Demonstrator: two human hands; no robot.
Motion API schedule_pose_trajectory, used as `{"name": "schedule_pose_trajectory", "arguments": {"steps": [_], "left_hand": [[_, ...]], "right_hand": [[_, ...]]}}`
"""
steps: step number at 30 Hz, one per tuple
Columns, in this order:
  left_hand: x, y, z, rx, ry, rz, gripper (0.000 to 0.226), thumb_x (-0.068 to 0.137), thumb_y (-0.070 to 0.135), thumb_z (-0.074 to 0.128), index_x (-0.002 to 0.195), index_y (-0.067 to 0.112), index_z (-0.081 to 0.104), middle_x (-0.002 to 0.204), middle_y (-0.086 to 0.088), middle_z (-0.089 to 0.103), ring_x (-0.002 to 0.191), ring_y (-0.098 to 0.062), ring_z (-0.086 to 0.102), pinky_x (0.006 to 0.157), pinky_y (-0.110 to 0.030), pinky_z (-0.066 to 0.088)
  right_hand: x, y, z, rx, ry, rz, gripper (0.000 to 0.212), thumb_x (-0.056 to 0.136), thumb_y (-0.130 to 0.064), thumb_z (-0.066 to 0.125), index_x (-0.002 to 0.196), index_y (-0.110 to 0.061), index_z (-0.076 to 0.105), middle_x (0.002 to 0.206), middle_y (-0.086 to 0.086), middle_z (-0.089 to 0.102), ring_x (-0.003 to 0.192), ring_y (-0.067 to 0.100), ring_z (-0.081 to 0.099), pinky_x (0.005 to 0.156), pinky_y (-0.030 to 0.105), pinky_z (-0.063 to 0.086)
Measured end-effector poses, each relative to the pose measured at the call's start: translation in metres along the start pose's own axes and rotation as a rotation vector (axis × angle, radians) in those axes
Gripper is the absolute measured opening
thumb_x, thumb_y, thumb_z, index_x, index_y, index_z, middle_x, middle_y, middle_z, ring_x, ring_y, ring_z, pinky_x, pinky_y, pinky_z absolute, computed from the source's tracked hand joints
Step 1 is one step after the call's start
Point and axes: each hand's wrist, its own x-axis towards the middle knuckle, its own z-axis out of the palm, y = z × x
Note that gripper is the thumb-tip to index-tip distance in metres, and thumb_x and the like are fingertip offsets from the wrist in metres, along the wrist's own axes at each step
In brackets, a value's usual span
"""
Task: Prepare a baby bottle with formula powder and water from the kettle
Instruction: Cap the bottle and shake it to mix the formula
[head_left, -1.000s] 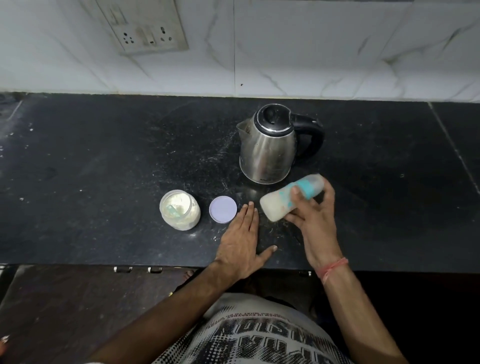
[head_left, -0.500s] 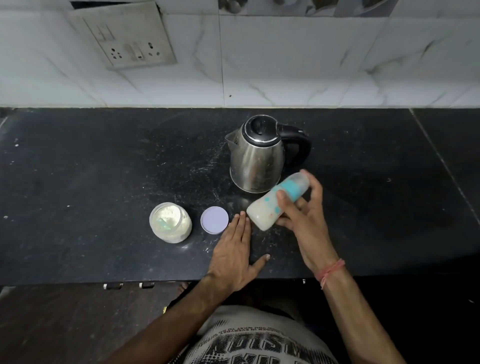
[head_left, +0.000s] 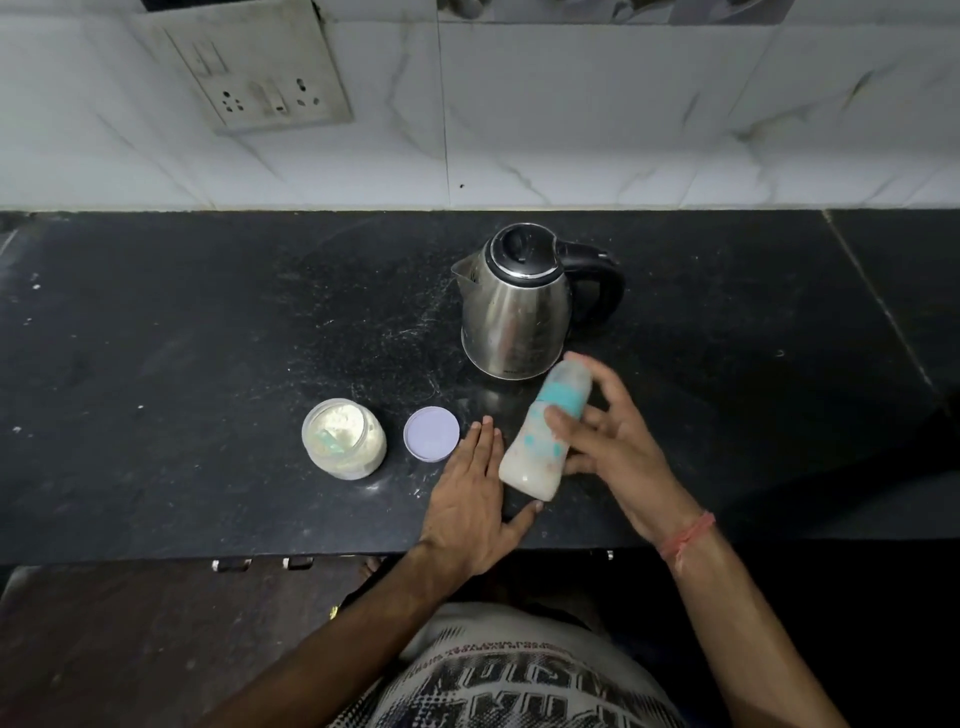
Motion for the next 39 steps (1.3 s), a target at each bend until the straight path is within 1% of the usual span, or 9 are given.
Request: {"name": "schedule_pose_trajectory", "arguments": {"steps": [5,11,13,16,19,22,25,34,39], "left_hand": [[0.002,0.001,-0.005,0.018,-0.101,0.013,0.111,0.107,0.081,0.026,0.178,-0.002,0.008,0.187,-0.024,0.001,0.176,-0.032,-0.004,0.143,-0.043,0.000],[0.001,0.001,-0.003,0.056,-0.119,0.004,0.112,0.107,0.082,0.022,0.178,-0.002,0.004,0.188,-0.024,-0.003,0.176,-0.032,-0.006,0.143,-0.043,0.000],[0.001,0.002,-0.006,0.054,-0.122,0.009,0.112,0.107,0.082,0.021,0.179,-0.002,0.003,0.188,-0.025,-0.004,0.176,-0.032,-0.006,0.142,-0.043,0.000],[0.003,0.002,-0.005,0.046,-0.145,0.002,0.111,0.107,0.082,0.018,0.178,-0.003,0.001,0.187,-0.024,-0.008,0.176,-0.032,-0.009,0.143,-0.043,-0.003],[0.002,0.003,-0.003,0.074,-0.157,0.017,0.112,0.105,0.080,0.014,0.178,-0.004,0.003,0.187,-0.027,-0.004,0.176,-0.034,-0.010,0.142,-0.046,-0.001],[0.004,0.001,0.000,0.042,-0.151,-0.004,0.112,0.106,0.081,0.018,0.178,-0.003,0.003,0.187,-0.022,-0.006,0.176,-0.033,-0.009,0.143,-0.045,0.002],[0.004,0.001,0.003,0.090,-0.188,0.020,0.112,0.105,0.081,0.011,0.178,-0.004,0.000,0.187,-0.027,-0.005,0.175,-0.036,-0.014,0.142,-0.048,0.001],[0.004,0.002,0.001,0.049,-0.176,-0.010,0.113,0.106,0.082,0.015,0.178,-0.004,0.001,0.187,-0.025,-0.008,0.176,-0.032,-0.011,0.142,-0.046,0.001],[0.004,0.001,0.003,0.070,-0.207,0.000,0.113,0.106,0.083,0.010,0.178,-0.003,-0.003,0.187,-0.025,-0.011,0.175,-0.033,-0.016,0.142,-0.047,0.000]], "right_hand": [[0.003,-0.002,-0.009,0.013,0.033,-0.019,0.071,0.093,-0.025,0.079,0.155,-0.038,0.048,0.124,-0.002,0.080,0.120,0.027,0.077,0.083,0.042,0.067],[0.003,-0.003,-0.011,0.018,0.006,-0.013,0.068,0.095,-0.024,0.076,0.156,-0.038,0.049,0.125,0.001,0.080,0.118,0.026,0.077,0.092,0.056,0.066],[0.001,-0.002,-0.010,-0.034,-0.054,-0.024,0.072,0.093,-0.021,0.078,0.157,-0.037,0.048,0.127,0.005,0.079,0.118,0.028,0.077,0.089,0.053,0.067],[0.003,-0.002,-0.014,0.039,0.059,-0.016,0.069,0.095,-0.026,0.076,0.157,-0.036,0.047,0.124,-0.002,0.079,0.118,0.024,0.075,0.088,0.047,0.067],[0.002,-0.005,-0.016,-0.093,-0.133,0.018,0.072,0.092,-0.025,0.080,0.156,-0.039,0.049,0.129,0.007,0.079,0.119,0.030,0.077,0.085,0.048,0.067],[0.005,-0.009,-0.022,0.010,-0.058,0.023,0.067,0.096,-0.026,0.078,0.155,-0.038,0.049,0.126,0.001,0.079,0.117,0.027,0.077,0.092,0.051,0.065],[0.008,-0.018,-0.024,-0.094,-0.226,0.048,0.069,0.097,-0.021,0.082,0.156,-0.040,0.050,0.128,0.009,0.079,0.117,0.030,0.077,0.087,0.048,0.067],[0.011,-0.010,-0.028,0.035,-0.066,0.024,0.069,0.096,-0.024,0.077,0.158,-0.036,0.049,0.132,0.007,0.075,0.121,0.032,0.074,0.089,0.047,0.066],[0.013,-0.013,-0.027,-0.056,-0.165,0.016,0.071,0.096,-0.020,0.082,0.158,-0.036,0.050,0.130,0.008,0.078,0.117,0.031,0.077,0.088,0.050,0.067]]}}
